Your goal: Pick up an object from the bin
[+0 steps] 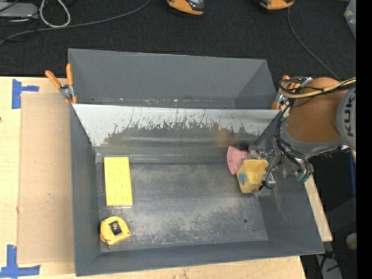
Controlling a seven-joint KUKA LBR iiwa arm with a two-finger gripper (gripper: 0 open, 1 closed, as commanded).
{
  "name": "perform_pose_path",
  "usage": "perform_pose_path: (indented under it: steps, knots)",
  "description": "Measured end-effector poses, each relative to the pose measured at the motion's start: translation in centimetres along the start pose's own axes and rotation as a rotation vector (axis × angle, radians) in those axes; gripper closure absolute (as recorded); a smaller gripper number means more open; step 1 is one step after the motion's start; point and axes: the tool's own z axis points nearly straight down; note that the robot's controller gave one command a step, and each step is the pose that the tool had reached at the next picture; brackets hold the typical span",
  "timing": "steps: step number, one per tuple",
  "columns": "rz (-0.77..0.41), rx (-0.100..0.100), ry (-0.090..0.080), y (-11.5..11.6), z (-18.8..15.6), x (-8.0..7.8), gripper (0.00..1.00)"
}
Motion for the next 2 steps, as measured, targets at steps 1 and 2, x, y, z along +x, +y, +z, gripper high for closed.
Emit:
perform_pose_path:
  steps: [1, 2]
  knots:
    - [0.000, 0.002, -0.007, 0.0, -2.5, -0.2, 1.00]
    - [-0.001, -0.001, 0.001, 0.1, -4.7, 0.0, 1.00]
